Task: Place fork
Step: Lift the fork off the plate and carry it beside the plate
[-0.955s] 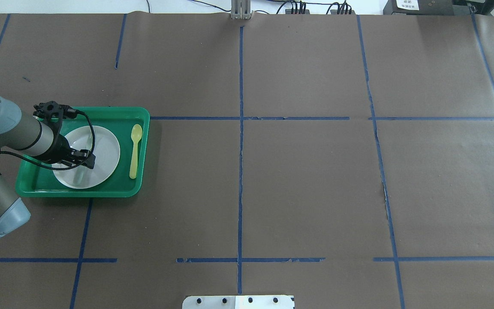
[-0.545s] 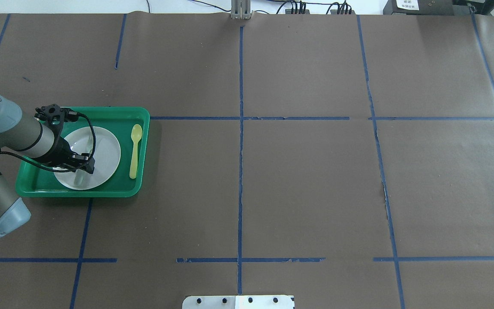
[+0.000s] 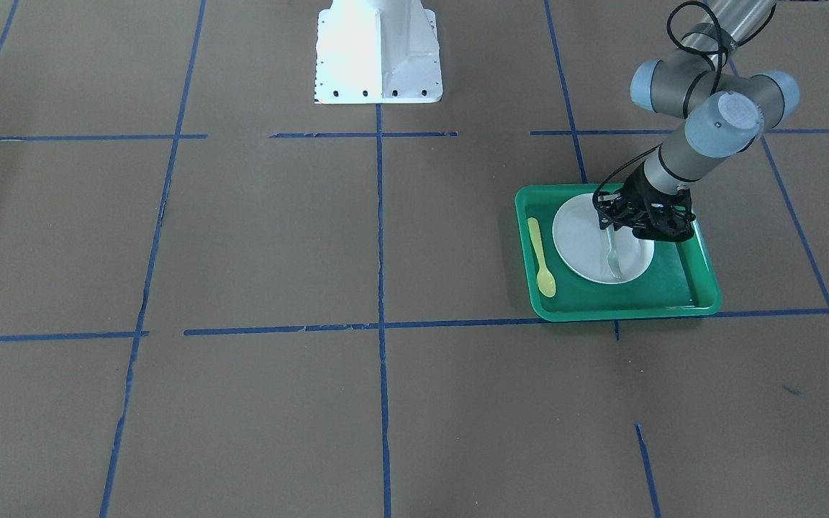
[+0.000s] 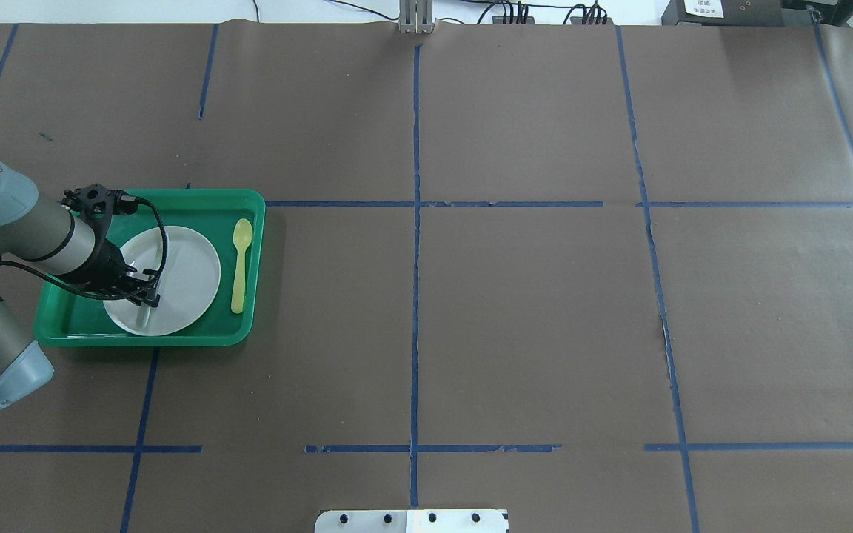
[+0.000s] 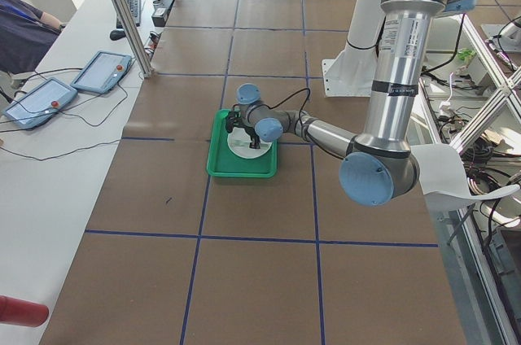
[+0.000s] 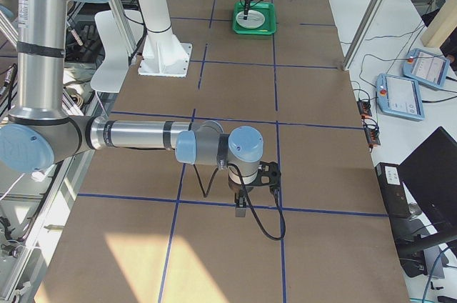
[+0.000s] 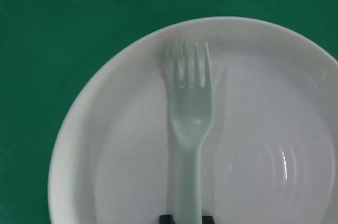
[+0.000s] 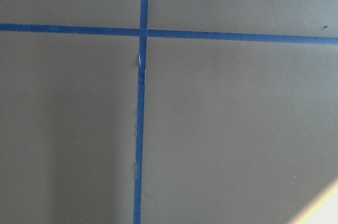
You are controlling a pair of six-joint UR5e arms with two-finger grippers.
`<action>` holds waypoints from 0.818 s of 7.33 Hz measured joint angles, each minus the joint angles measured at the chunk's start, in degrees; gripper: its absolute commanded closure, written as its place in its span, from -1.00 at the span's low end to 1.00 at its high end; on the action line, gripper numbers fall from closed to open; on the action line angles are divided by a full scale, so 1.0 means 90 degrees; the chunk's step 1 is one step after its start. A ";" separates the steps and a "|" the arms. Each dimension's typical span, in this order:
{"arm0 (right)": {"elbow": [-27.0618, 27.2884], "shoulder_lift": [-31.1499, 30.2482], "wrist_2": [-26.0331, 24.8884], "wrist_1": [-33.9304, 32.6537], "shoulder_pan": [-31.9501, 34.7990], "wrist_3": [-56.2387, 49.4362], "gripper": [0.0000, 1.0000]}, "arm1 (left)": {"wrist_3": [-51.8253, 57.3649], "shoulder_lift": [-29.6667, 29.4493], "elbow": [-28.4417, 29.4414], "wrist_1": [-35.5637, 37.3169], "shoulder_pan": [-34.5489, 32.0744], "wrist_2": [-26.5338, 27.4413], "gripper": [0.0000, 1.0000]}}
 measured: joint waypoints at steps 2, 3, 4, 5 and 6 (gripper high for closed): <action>0.0000 0.0000 0.0000 0.0000 0.0000 0.0000 -1.00 | -0.0006 0.0012 -0.0190 0.0002 -0.0272 0.0001 1.00; 0.0000 0.0000 0.0000 0.0000 0.0000 0.0000 -1.00 | -0.0009 0.0012 -0.0242 0.0007 -0.0561 0.0001 1.00; 0.0000 0.0000 0.0000 0.0000 0.0000 0.0000 -1.00 | -0.0008 0.0041 -0.0239 0.0012 -0.0832 0.0003 1.00; 0.0000 0.0000 0.0000 0.0000 0.0000 0.0000 -1.00 | 0.0013 0.0160 -0.0165 0.0016 -0.1007 0.0010 1.00; 0.0000 0.0000 0.0000 0.0000 0.0000 0.0000 -1.00 | 0.0047 0.0304 -0.0022 0.0014 -0.1063 0.0019 1.00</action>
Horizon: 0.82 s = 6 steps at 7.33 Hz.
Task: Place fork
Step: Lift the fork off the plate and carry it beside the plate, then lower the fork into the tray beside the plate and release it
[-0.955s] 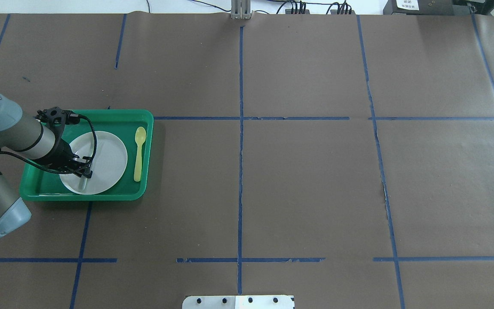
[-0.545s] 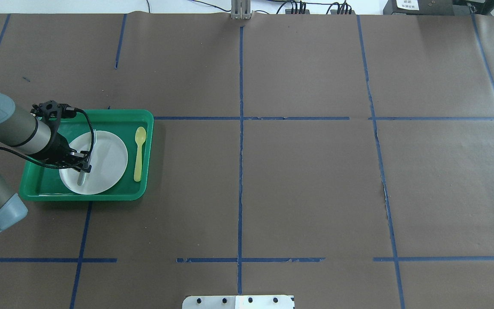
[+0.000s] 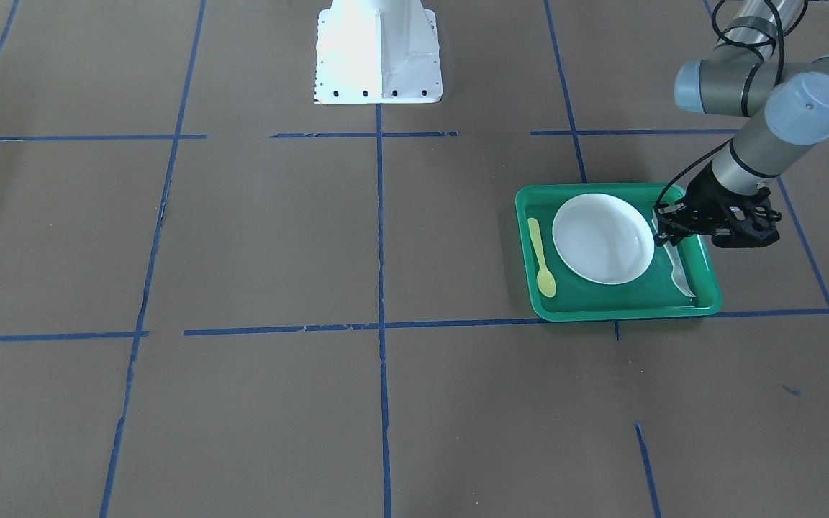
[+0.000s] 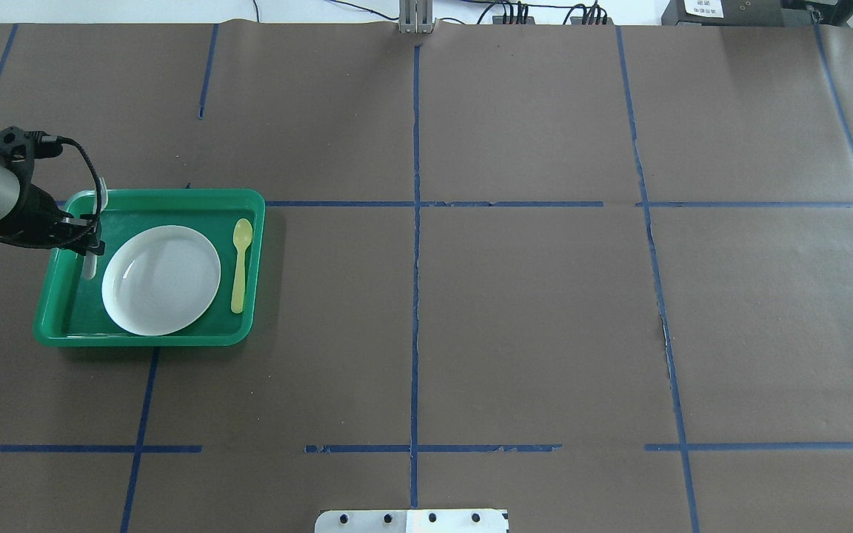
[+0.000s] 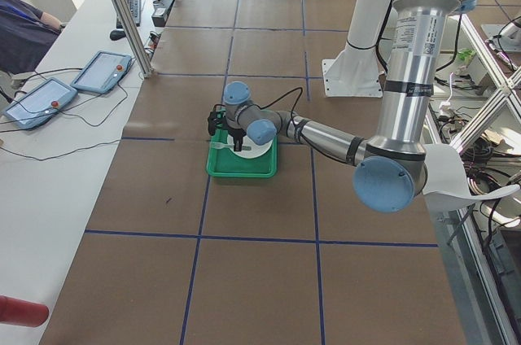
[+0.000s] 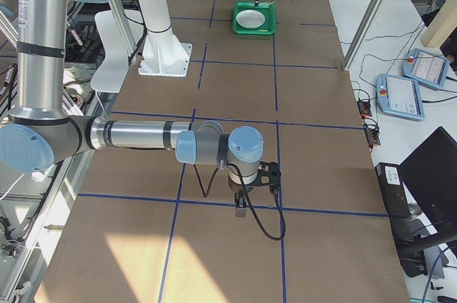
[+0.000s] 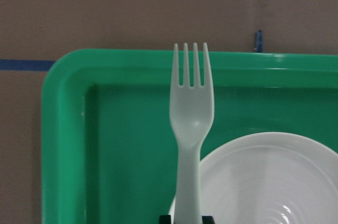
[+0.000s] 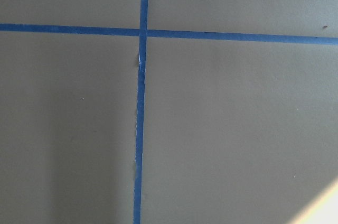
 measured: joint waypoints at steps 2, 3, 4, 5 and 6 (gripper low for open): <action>0.0000 0.0000 0.0000 0.0000 0.0000 0.0000 -1.00 | -0.0012 0.0046 0.0266 -0.0007 0.0006 0.0001 0.96; 0.0000 0.0000 0.0000 0.0000 0.0000 0.0000 -1.00 | -0.0023 0.0025 0.0310 -0.0011 0.0010 -0.0007 -0.92; 0.0001 0.0000 0.0000 0.0000 0.0000 0.0000 -1.00 | -0.0002 0.0009 0.0311 -0.0022 0.0013 0.0002 -0.97; 0.0003 0.0000 0.0000 0.0000 0.0000 0.0000 -1.00 | 0.0047 0.0003 0.0298 -0.0040 0.0014 0.0035 -0.99; 0.0002 0.0000 0.0000 0.0000 0.0000 0.0000 -1.00 | 0.0082 0.0001 0.0268 -0.0048 0.0013 0.0059 -0.99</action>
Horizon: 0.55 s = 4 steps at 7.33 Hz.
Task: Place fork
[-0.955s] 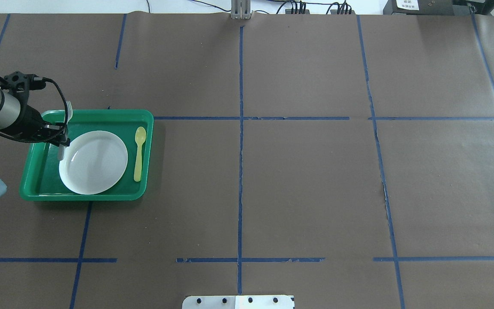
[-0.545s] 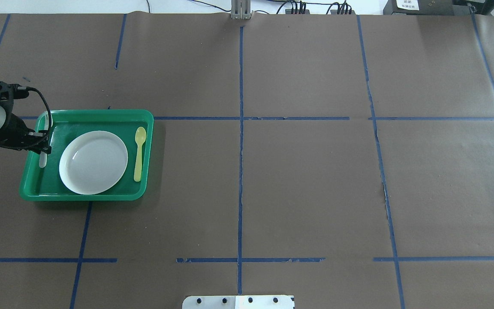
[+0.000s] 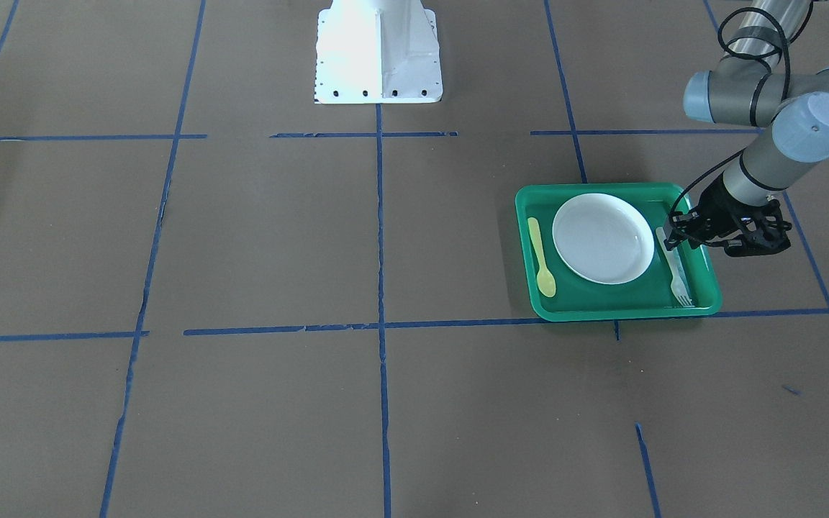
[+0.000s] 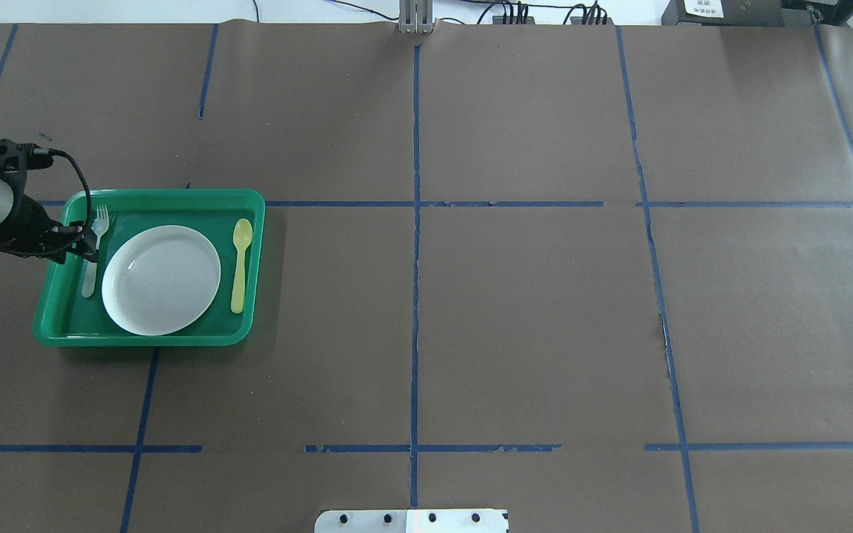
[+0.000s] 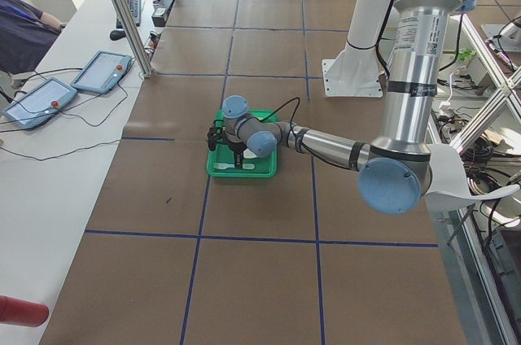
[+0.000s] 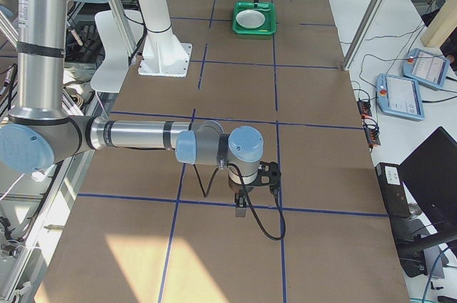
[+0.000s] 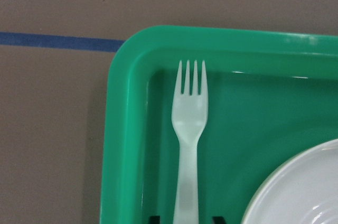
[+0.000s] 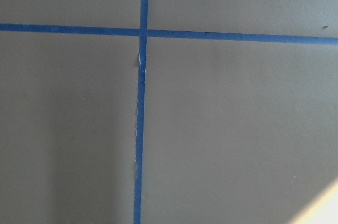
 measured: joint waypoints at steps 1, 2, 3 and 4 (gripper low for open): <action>0.0000 0.0000 0.0000 0.0000 0.0000 0.0000 -1.00 | 0.0032 0.0005 -0.0046 -0.0003 -0.0014 0.0011 -0.99; 0.0003 0.0000 0.0000 0.0000 0.0000 0.0000 -1.00 | 0.0180 0.0032 -0.0123 0.0010 -0.0044 0.0010 -0.99; 0.0004 0.0000 0.0000 0.0000 0.0000 0.0000 -1.00 | 0.0587 0.0119 -0.0205 0.0055 -0.0153 -0.0002 -0.99; 0.0002 0.0000 0.0000 0.0000 0.0000 0.0000 -1.00 | 0.1192 0.0247 -0.0250 0.0154 -0.0414 -0.0021 -0.99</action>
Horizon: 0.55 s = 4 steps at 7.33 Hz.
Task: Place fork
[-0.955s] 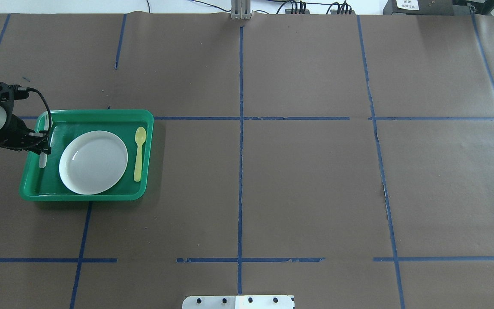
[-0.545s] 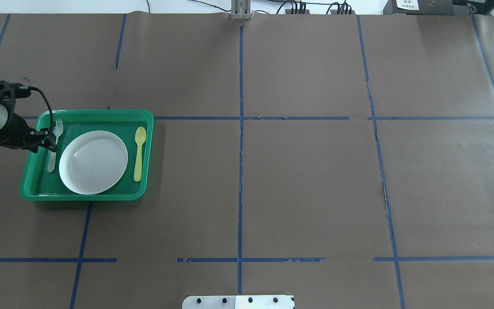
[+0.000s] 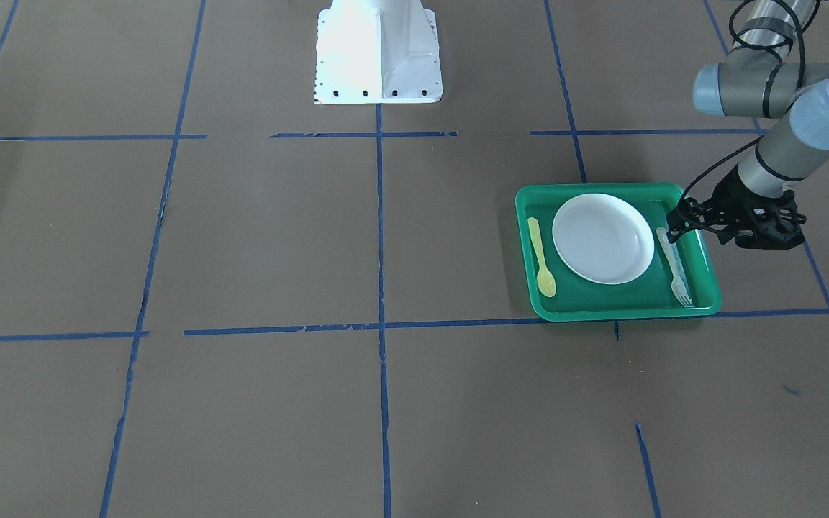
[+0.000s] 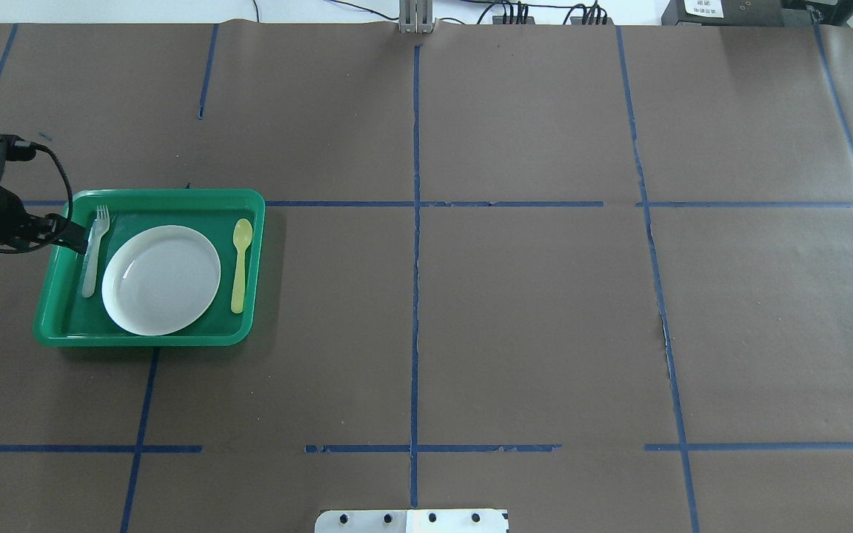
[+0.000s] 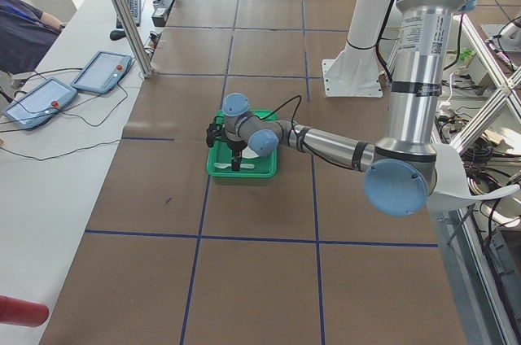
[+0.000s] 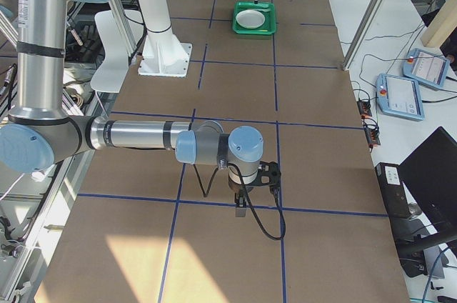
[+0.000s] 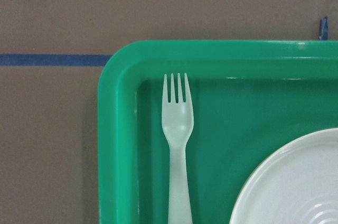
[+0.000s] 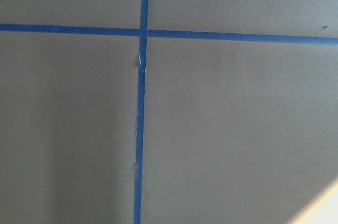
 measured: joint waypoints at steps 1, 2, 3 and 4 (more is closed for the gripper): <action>-0.0001 0.0000 0.0000 0.0000 0.0000 0.0000 -1.00 | 0.0853 0.0123 -0.0024 0.0244 -0.0454 -0.0015 -0.99; 0.0000 0.0000 0.0000 0.0000 0.0000 0.0000 -1.00 | 0.1975 0.0214 -0.0043 0.0702 -0.1094 -0.0022 -0.99; 0.0004 0.0000 0.0000 0.0000 0.0000 0.0000 -1.00 | 0.3119 0.0254 -0.0056 0.1272 -0.1772 -0.0027 -1.00; 0.0004 0.0000 0.0000 0.0000 0.0000 0.0000 -1.00 | 0.4089 0.0253 -0.0056 0.1870 -0.2406 -0.0039 -1.00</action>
